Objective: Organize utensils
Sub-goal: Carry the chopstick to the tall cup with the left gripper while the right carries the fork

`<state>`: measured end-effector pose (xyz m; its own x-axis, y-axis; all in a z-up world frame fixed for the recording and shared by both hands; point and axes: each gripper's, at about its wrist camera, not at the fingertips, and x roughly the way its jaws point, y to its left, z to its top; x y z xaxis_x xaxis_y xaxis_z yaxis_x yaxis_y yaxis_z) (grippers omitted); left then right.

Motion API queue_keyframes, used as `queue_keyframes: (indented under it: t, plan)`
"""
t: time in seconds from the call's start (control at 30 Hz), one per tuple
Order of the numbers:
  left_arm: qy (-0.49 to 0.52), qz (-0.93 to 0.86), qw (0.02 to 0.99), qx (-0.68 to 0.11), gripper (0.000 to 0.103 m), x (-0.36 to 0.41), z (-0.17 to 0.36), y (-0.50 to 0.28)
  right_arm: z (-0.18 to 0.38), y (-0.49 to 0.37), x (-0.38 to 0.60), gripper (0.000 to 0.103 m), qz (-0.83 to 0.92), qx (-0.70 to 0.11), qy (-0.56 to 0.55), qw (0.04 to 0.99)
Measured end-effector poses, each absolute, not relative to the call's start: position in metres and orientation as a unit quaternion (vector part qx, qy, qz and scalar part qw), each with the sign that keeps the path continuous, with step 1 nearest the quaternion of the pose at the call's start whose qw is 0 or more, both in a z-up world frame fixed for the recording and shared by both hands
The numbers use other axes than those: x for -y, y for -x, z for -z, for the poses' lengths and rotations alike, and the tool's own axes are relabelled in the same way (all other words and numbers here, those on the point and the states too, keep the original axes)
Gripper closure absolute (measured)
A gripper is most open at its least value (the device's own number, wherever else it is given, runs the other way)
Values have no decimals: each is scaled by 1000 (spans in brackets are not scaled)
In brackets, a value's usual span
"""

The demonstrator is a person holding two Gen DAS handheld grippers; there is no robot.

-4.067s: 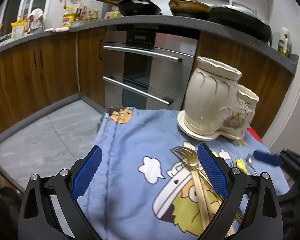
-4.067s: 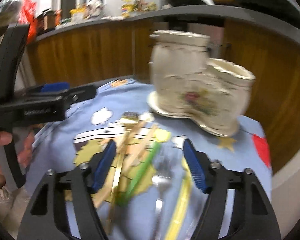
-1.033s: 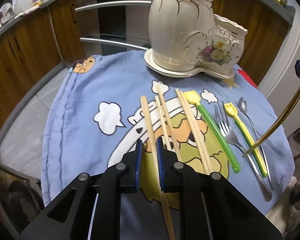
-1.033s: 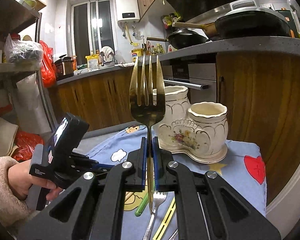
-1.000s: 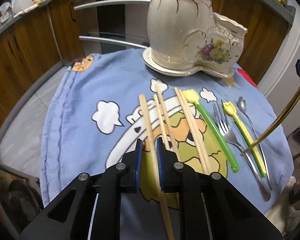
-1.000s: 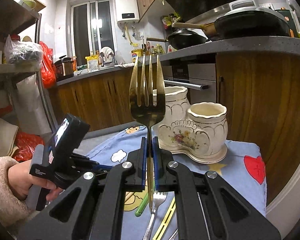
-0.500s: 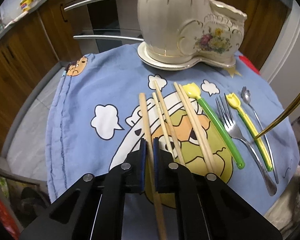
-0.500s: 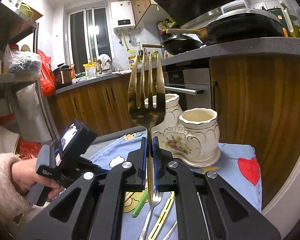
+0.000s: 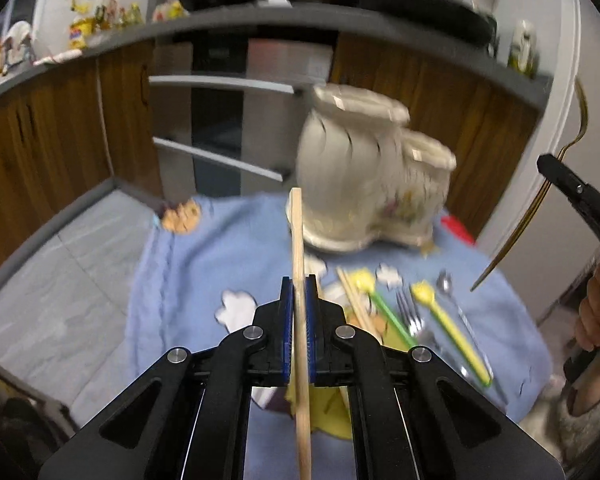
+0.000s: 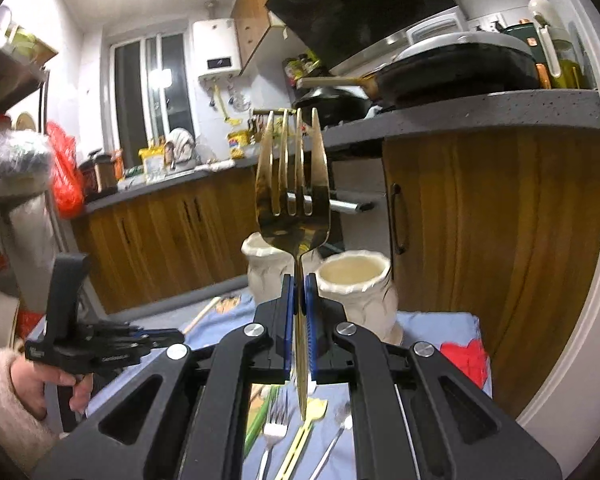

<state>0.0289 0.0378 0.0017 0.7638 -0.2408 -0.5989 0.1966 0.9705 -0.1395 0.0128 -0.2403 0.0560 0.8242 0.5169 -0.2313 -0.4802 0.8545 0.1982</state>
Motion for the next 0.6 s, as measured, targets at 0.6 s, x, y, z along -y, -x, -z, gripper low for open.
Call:
queue_keyframes:
  t: [0.6]
  plan:
    - [69,160,976,-132,97,-13,-99,-91,-114,-72,238,97,-218,-61,-88,970]
